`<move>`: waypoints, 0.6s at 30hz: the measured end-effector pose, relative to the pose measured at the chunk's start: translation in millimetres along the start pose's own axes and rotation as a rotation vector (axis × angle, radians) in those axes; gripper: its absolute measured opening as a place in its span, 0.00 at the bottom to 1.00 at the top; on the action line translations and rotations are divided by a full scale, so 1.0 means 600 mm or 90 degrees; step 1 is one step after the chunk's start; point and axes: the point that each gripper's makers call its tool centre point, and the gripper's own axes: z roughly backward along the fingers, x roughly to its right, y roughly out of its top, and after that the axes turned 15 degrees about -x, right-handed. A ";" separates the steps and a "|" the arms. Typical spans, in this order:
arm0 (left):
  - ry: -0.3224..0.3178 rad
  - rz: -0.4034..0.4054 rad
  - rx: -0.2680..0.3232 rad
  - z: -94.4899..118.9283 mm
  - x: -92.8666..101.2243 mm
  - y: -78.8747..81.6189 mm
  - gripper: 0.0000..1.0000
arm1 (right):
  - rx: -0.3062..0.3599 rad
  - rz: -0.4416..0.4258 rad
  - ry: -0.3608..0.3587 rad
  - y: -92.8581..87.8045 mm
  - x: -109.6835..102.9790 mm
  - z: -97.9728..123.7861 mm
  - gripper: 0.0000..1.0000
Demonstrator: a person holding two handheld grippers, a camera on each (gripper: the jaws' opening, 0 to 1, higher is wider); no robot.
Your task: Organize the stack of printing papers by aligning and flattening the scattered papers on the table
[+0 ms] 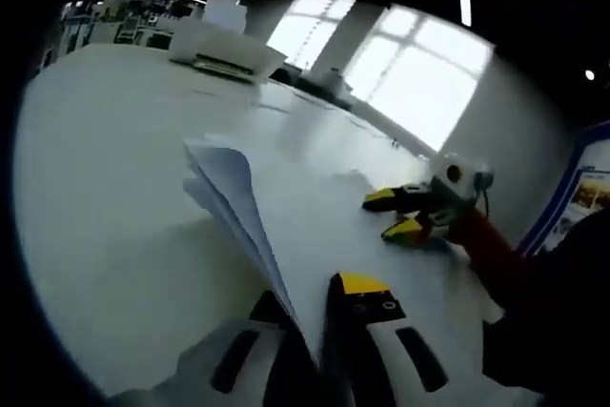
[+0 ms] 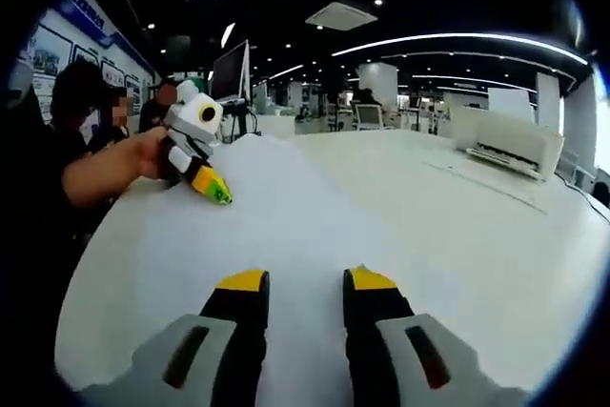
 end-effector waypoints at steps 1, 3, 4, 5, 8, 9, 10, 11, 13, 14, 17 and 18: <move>0.006 0.000 0.003 0.003 -0.002 0.000 0.14 | 0.000 0.000 -0.001 0.000 0.003 0.000 0.27; 0.017 0.000 0.005 0.006 0.003 -0.005 0.15 | 0.001 -0.001 -0.001 -0.001 0.007 -0.001 0.27; 0.024 -0.003 0.008 0.010 0.003 -0.007 0.15 | 0.002 -0.001 -0.001 -0.001 0.009 -0.001 0.27; 0.028 -0.002 0.009 0.013 0.002 -0.008 0.15 | 0.002 -0.001 -0.001 -0.001 0.012 -0.002 0.27; 0.041 0.005 0.012 0.026 -0.005 -0.014 0.16 | 0.004 -0.002 -0.004 -0.002 0.021 -0.004 0.27; 0.046 0.011 0.013 0.032 -0.008 -0.017 0.16 | 0.004 -0.001 -0.005 -0.002 0.020 -0.004 0.27; 0.049 0.015 0.015 0.038 -0.011 -0.019 0.17 | 0.004 -0.002 -0.006 -0.002 0.022 -0.004 0.27; 0.057 0.019 0.018 0.045 -0.015 -0.021 0.18 | 0.004 -0.001 -0.006 -0.002 0.021 -0.004 0.27; 0.074 0.022 0.021 0.057 -0.021 -0.026 0.18 | 0.004 -0.001 -0.007 -0.001 0.017 -0.004 0.27; 0.081 0.023 0.022 0.062 -0.023 -0.027 0.18 | 0.005 -0.001 -0.007 -0.001 0.016 -0.004 0.27; 0.107 0.017 0.028 0.082 -0.026 -0.032 0.17 | 0.005 0.000 -0.008 -0.001 0.011 -0.004 0.27; 0.116 0.014 0.032 0.092 -0.024 -0.031 0.16 | 0.005 0.001 -0.008 0.000 0.008 -0.003 0.27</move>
